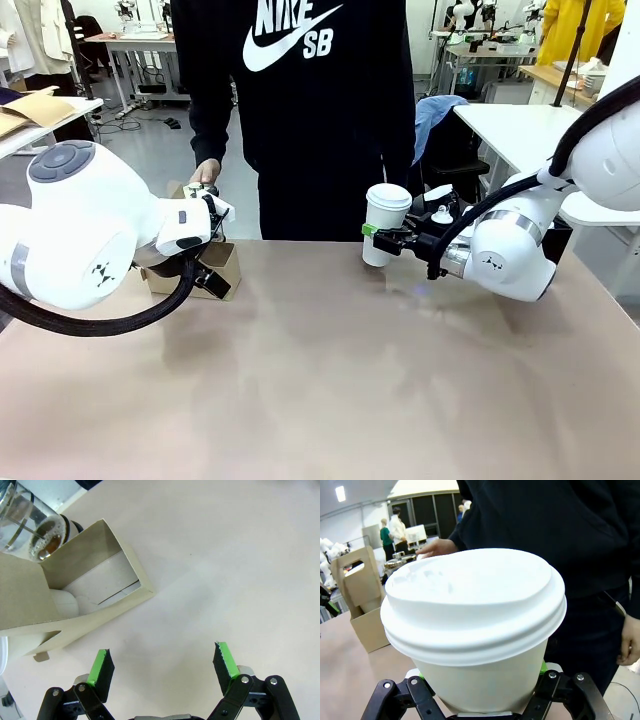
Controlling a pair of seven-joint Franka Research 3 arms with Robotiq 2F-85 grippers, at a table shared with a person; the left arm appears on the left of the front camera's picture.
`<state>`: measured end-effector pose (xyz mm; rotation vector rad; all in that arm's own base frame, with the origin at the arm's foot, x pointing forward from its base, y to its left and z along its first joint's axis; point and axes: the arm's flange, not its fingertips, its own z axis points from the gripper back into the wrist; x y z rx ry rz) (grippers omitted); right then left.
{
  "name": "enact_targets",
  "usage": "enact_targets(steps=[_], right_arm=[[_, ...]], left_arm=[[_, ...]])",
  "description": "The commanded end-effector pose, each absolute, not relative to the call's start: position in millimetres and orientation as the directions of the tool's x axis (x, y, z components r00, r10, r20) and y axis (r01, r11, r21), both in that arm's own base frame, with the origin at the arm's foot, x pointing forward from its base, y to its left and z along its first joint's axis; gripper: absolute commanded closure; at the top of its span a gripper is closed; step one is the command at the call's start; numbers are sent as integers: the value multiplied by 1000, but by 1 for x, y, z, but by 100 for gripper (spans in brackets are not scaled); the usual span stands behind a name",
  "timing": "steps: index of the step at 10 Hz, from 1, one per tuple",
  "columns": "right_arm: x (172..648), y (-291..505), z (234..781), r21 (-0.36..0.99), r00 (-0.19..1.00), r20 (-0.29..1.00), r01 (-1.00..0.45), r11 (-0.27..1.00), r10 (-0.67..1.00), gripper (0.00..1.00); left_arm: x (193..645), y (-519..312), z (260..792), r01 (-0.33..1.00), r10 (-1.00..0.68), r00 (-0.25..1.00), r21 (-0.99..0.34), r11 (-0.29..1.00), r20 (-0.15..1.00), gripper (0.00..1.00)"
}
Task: Pour a drink into a cup and package it in a carrier.
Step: When a person places the Paper Cup Lid on the 600 ml Paper Cup , lift the 600 ml Paper Cup.
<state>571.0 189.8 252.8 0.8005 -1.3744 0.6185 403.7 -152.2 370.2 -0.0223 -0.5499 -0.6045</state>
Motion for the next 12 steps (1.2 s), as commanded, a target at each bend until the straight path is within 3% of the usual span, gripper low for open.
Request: enact_targets(steps=[1,6,9,12], right_arm=[[571,190,253,133,114,991,-788,601,-70,19],[545,195,379,146,139,989,-818,556,-55,19],[491,197,466,135,147,989,-860,491,-14,19],[464,195,502,100,116,993,-860,500,2,19]], left_arm=[[404,-152,370,546,-533,684,136,827,498,0],[404,-152,370,546,-533,684,136,827,498,0],[404,-152,370,546,-533,684,136,827,498,0],[404,-152,370,546,-533,684,136,827,498,0]])
